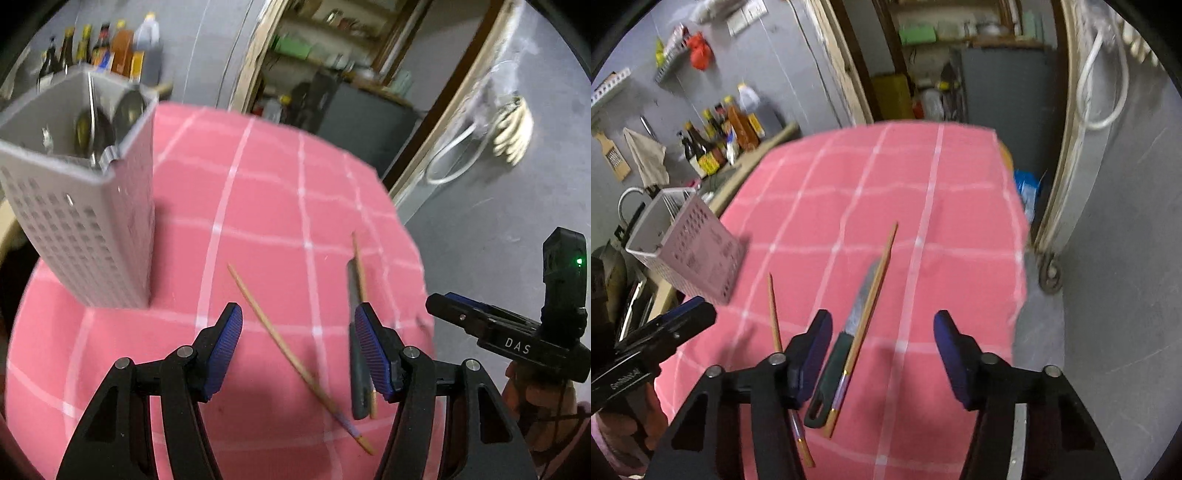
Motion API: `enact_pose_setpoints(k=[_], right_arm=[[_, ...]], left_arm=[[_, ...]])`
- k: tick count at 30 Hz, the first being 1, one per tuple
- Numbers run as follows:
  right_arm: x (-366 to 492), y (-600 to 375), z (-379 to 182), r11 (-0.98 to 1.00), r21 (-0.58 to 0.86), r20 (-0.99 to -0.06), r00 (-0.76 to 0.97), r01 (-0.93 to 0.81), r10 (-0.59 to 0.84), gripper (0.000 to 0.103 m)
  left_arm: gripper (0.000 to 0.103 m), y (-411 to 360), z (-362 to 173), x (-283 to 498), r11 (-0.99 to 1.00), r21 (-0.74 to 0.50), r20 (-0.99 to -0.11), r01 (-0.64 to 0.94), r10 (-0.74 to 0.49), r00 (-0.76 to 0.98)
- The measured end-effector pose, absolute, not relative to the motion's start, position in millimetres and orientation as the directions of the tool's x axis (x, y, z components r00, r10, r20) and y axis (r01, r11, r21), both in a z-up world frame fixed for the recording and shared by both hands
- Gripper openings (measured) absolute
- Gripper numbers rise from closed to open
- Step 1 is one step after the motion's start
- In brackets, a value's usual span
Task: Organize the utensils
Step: 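Return both open tools to the knife and chopsticks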
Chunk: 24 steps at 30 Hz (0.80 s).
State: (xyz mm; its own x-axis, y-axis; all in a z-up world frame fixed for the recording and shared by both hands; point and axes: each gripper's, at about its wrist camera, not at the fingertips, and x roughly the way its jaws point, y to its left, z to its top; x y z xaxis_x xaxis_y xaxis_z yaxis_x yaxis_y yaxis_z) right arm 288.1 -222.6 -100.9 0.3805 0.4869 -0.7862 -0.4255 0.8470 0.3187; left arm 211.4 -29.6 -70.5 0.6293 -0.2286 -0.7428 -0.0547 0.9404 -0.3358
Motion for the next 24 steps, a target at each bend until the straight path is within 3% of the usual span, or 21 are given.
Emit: enact_pose_setpoints(k=[2, 10, 19, 24], right_arm=[[298, -219, -110, 0.837, 0.343, -0.791, 0.349, -0.426, 0.502, 0.046], [326, -207, -128, 0.818, 0.367, -0.805, 0.29, -0.442, 0.518, 0.044], [345, -198, -140, 0.808, 0.377, -0.817, 0.249, -0.452, 0.52, 0.034], [351, -188, -142, 0.81, 0.37, -0.826, 0.239, -0.455, 0.511, 0.033]], left_arm=[[0.057, -28, -83, 220, 0.935, -0.344, -0.768, -0.086, -0.228, 0.599], [0.057, -20, -108, 238, 0.921, -0.354, -0.811, -0.162, -0.216, 0.544], [0.046, -19, -115, 247, 0.913, -0.363, -0.825, -0.186, -0.223, 0.52], [0.045, -21, -118, 250, 0.914, -0.354, -0.836, -0.2, -0.214, 0.505]])
